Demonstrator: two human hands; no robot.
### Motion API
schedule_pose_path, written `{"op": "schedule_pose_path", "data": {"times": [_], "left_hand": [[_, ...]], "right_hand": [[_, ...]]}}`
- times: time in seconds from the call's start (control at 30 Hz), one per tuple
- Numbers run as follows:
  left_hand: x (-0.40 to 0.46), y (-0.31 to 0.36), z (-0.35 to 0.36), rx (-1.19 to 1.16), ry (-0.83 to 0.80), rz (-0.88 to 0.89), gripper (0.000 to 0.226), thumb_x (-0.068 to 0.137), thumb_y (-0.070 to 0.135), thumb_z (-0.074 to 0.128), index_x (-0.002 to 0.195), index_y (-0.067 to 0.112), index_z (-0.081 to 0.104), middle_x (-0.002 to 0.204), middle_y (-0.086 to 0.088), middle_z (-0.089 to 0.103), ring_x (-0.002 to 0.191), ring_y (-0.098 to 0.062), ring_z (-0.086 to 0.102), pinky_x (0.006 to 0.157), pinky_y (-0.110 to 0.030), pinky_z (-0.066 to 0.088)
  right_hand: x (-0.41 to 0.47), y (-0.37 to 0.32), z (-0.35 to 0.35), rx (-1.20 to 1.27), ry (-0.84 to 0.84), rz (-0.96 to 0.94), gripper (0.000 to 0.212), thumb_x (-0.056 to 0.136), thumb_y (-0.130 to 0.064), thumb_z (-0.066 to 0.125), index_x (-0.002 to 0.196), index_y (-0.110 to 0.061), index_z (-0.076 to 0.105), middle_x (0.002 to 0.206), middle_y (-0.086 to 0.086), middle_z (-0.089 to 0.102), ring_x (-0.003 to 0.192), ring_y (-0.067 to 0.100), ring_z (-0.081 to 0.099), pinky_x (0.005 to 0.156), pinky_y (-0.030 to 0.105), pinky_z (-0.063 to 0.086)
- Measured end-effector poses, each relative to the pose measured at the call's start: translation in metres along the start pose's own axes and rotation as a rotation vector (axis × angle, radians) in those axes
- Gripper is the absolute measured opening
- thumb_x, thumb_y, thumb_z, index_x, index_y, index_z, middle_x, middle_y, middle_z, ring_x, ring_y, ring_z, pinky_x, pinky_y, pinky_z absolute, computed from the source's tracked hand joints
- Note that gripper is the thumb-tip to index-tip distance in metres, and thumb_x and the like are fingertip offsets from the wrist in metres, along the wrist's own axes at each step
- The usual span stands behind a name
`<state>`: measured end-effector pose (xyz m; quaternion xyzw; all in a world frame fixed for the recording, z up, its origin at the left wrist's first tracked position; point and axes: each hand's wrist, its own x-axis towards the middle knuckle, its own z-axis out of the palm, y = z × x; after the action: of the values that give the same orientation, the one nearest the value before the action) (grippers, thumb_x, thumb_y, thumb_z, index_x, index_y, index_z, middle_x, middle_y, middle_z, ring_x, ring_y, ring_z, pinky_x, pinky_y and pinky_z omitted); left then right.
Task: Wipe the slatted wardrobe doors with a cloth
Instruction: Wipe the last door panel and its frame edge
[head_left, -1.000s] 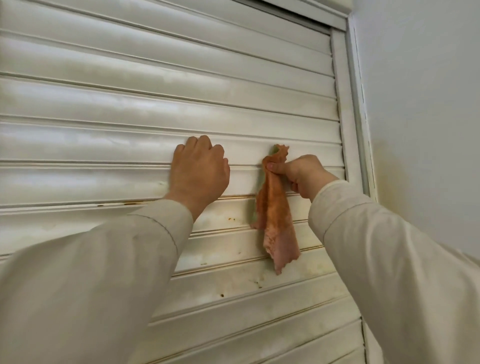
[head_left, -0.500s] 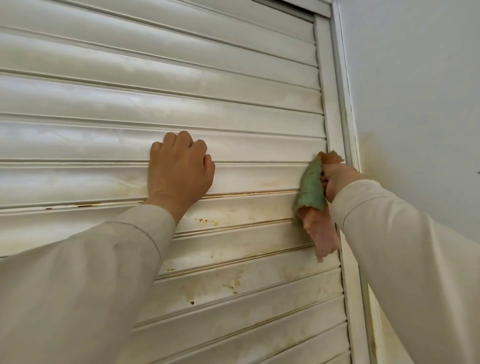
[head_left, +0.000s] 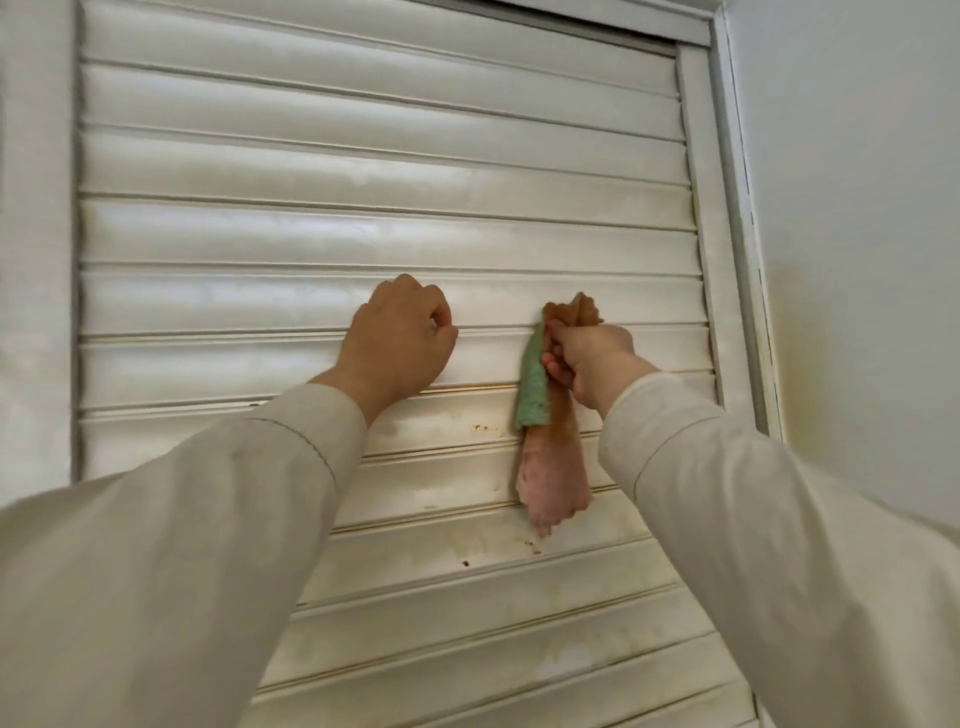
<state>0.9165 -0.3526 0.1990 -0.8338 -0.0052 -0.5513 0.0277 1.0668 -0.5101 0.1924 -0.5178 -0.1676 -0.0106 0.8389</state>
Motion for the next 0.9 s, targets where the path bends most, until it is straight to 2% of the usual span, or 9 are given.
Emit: {"op": "schedule_pose_path", "data": {"times": [0.1, 0.2, 0.3, 0.4, 0.47, 0.57, 0.67, 0.77, 0.9], "left_hand": [[-0.016, -0.028, -0.030, 0.118, 0.034, -0.077, 0.008, 0.091, 0.026, 0.056, 0.091, 0.019, 0.061, 0.098, 0.001, 0.050, 0.103, -0.026, 0.048, 0.086, -0.038, 0.041], [-0.035, -0.060, -0.078, 0.238, 0.110, -0.246, 0.013, 0.091, 0.025, 0.053, 0.097, 0.016, 0.062, 0.105, -0.007, 0.054, 0.106, -0.031, 0.049, 0.088, -0.041, 0.041], [-0.059, -0.098, -0.122, 0.379, 0.289, -0.382, 0.022, 0.088, 0.022, 0.054, 0.105, 0.009, 0.060, 0.112, -0.016, 0.054, 0.107, -0.038, 0.048, 0.086, -0.044, 0.040], [-0.079, -0.127, -0.147, 0.415, 0.380, -0.554, 0.040, 0.089, 0.028, 0.059, 0.117, 0.001, 0.052, 0.123, -0.023, 0.048, 0.114, -0.041, 0.045, 0.091, -0.050, 0.040], [-0.087, -0.143, -0.158, 0.310, 0.352, -0.736, 0.052, 0.092, 0.039, 0.057, 0.125, 0.000, 0.046, 0.130, -0.023, 0.043, 0.122, -0.042, 0.041, 0.098, -0.051, 0.038], [-0.096, -0.165, -0.167, -0.034, 0.320, -0.926, 0.058, 0.097, 0.048, 0.043, 0.131, 0.001, 0.040, 0.137, -0.023, 0.044, 0.127, -0.043, 0.043, 0.104, -0.050, 0.036], [-0.107, -0.178, -0.166, -0.272, 0.214, -0.924, 0.059, 0.103, 0.050, 0.030, 0.138, 0.003, 0.037, 0.140, -0.024, 0.049, 0.127, -0.041, 0.047, 0.101, -0.044, 0.036], [-0.118, -0.185, -0.156, -0.262, 0.221, -0.835, 0.056, 0.104, 0.053, 0.024, 0.130, 0.007, 0.041, 0.126, -0.022, 0.057, 0.114, -0.041, 0.053, 0.086, -0.041, 0.036], [-0.126, -0.195, -0.145, -0.179, 0.289, -0.818, 0.052, 0.103, 0.057, 0.020, 0.114, 0.012, 0.043, 0.094, -0.011, 0.057, 0.088, -0.035, 0.050, 0.078, -0.041, 0.036]], "right_hand": [[-0.019, 0.004, 0.022, -0.014, 0.028, -0.029, 0.024, 0.085, -0.022, 0.077, 0.100, -0.009, 0.064, 0.063, 0.004, 0.060, 0.037, 0.012, 0.055, 0.038, 0.021, 0.048], [-0.047, 0.012, 0.053, -0.040, 0.026, -0.108, 0.020, 0.084, -0.023, 0.077, 0.094, -0.010, 0.067, 0.064, 0.003, 0.063, 0.039, 0.013, 0.055, 0.041, 0.022, 0.052], [-0.074, 0.023, 0.087, -0.065, 0.023, -0.207, 0.018, 0.083, -0.022, 0.076, 0.098, -0.016, 0.070, 0.071, 0.000, 0.070, 0.046, 0.015, 0.061, 0.048, 0.023, 0.054], [-0.087, 0.030, 0.112, -0.163, 0.028, -0.331, 0.005, 0.086, -0.022, 0.070, 0.085, -0.027, 0.070, 0.097, 0.000, 0.075, 0.081, 0.020, 0.072, 0.078, 0.029, 0.058], [-0.102, 0.034, 0.129, -0.243, 0.012, -0.395, 0.013, 0.087, -0.024, 0.067, 0.075, -0.027, 0.069, 0.100, -0.002, 0.075, 0.090, 0.018, 0.070, 0.088, 0.029, 0.054], [-0.125, 0.042, 0.158, -0.304, -0.057, -0.446, 0.014, 0.084, -0.027, 0.064, 0.079, -0.018, 0.073, 0.078, 0.003, 0.073, 0.078, 0.023, 0.070, 0.077, 0.035, 0.059], [-0.143, 0.048, 0.187, -0.322, -0.143, -0.441, 0.022, 0.084, -0.030, 0.064, 0.072, -0.012, 0.071, 0.065, 0.010, 0.071, 0.061, 0.025, 0.069, 0.064, 0.040, 0.061], [-0.149, 0.052, 0.203, -0.325, -0.135, -0.446, 0.028, 0.081, -0.037, 0.063, 0.075, -0.011, 0.071, 0.065, 0.010, 0.071, 0.061, 0.027, 0.070, 0.065, 0.042, 0.062], [-0.157, 0.057, 0.215, -0.293, -0.108, -0.403, 0.024, 0.086, -0.028, 0.069, 0.076, -0.007, 0.071, 0.064, 0.013, 0.071, 0.057, 0.028, 0.070, 0.061, 0.044, 0.062]]}}
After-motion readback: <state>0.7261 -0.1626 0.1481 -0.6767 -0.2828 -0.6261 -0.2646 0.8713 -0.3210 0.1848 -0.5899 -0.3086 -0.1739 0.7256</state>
